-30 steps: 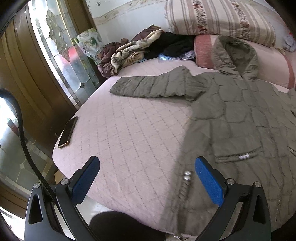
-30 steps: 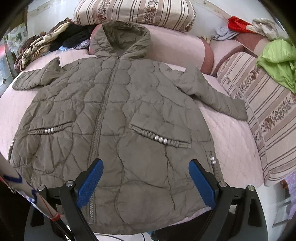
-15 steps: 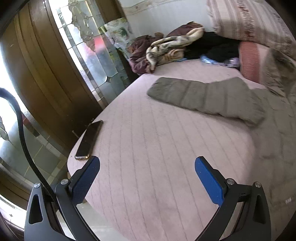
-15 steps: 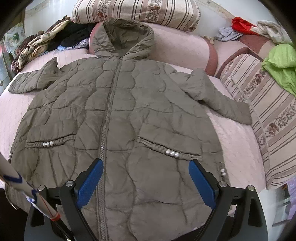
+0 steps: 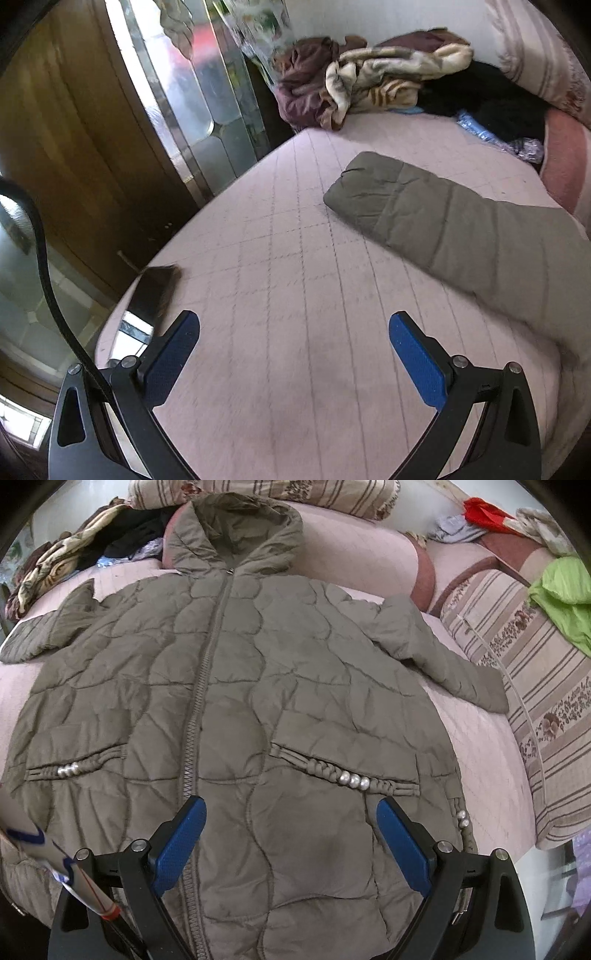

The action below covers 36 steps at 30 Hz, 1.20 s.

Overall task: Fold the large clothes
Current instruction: 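Move the left tool to the jacket sleeve cuff and grasp it, then lift the sleeve with the left tool, fold it across the jacket body, release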

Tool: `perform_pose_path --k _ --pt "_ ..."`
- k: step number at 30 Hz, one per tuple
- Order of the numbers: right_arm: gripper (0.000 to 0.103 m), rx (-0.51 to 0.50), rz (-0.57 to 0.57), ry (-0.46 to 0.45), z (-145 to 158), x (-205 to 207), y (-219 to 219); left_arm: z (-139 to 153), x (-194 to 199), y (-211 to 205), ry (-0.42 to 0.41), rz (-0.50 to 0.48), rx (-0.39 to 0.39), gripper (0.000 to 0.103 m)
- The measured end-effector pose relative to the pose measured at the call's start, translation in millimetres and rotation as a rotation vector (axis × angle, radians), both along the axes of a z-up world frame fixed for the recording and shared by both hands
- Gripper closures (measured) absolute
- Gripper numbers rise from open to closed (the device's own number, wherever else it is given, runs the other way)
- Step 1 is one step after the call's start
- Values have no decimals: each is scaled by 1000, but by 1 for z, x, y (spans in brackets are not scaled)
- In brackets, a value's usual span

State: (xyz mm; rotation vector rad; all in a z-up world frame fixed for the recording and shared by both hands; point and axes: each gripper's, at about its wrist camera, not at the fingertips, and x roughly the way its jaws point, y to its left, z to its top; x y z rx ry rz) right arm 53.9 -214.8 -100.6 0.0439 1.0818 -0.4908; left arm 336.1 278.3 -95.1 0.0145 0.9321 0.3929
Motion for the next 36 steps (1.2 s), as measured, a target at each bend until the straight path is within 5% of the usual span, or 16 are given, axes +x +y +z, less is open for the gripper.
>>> perform_pose_path --k 4,7,11,16,20,22,24,26,31,36 --pt "7 -18 -13 34 -10 6 -3 -20 43 14 39 7 -78 0" --pt "7 -23 -18 53 -16 10 -6 -34 76 31 53 36 -243 4" --pt "7 -40 -24 75 -23 15 -7 -54 107 47 63 53 -457 21" --pt "7 -66 -28 76 -27 22 -8 -60 138 56 -18 84 -534 21" --pt "7 -92 -29 77 -29 28 -9 -64 156 55 -35 99 -502 21" --pt "7 -98 -30 78 -30 30 -9 -64 167 40 20 103 -369 27" --pt "7 -106 -30 78 -31 31 -11 -56 174 17 59 72 -235 58" --pt "7 -110 -30 78 -33 32 -12 -43 174 1 75 73 -156 74" --pt "7 -113 -24 64 -29 31 -13 15 147 -36 -3 -3 -171 79" --pt "7 -78 -35 14 -19 15 -20 81 99 -101 -97 -182 -200 81"
